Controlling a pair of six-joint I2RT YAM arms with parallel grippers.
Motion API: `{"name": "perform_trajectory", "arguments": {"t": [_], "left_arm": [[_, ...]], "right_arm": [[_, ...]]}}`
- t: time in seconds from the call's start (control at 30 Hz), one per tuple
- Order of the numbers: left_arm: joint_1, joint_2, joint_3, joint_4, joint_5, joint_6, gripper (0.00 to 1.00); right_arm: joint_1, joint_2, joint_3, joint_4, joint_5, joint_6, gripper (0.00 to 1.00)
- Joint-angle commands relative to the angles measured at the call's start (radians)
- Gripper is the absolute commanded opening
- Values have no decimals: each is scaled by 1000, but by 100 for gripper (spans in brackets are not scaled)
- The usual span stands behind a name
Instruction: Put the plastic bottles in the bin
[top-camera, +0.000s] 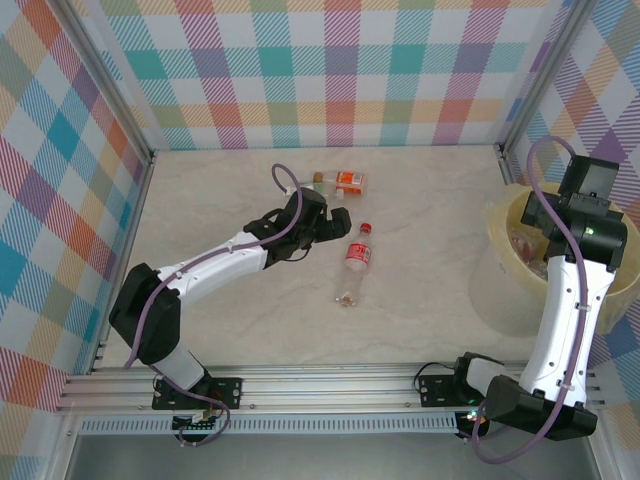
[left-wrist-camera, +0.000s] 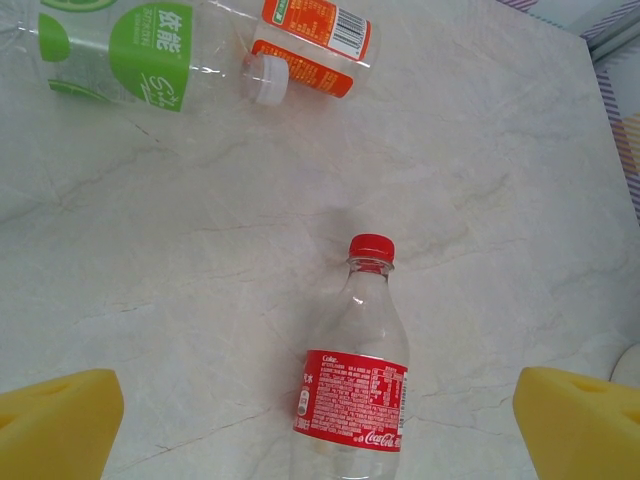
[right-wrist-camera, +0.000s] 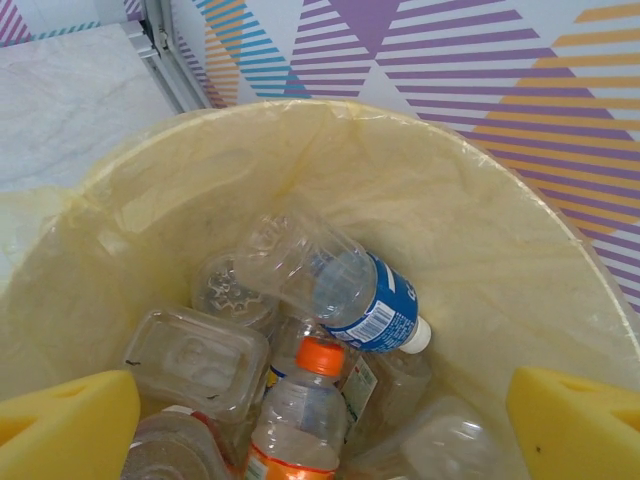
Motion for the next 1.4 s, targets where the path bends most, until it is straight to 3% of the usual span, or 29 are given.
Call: {"name": "perform_trajectory", "arguments": {"t": [0.0,0.27,0.57,0.87,1.17,1.37], "left_arm": [[13,4,22,-16,3,-14,100],[15,30,16,-11,58,-6,100],[14,28,-22,-23,90,33,100],[-21,40,-25,-78,80,104,100],[-76,138,28,-113,96,91,100],[-138,184,61,-150,34,146,100]], "right_arm": [[-4,-11,-4,2,-23,33,97],[-3,-34,-10,22,-108,112,100],[3,-107,-72,111,-458,301,100],[102,-133,-93,235,-666,424,100],[207,-123,-131,304,-690,468,100],[253,-121,-142,299,-653,454,100]]}}
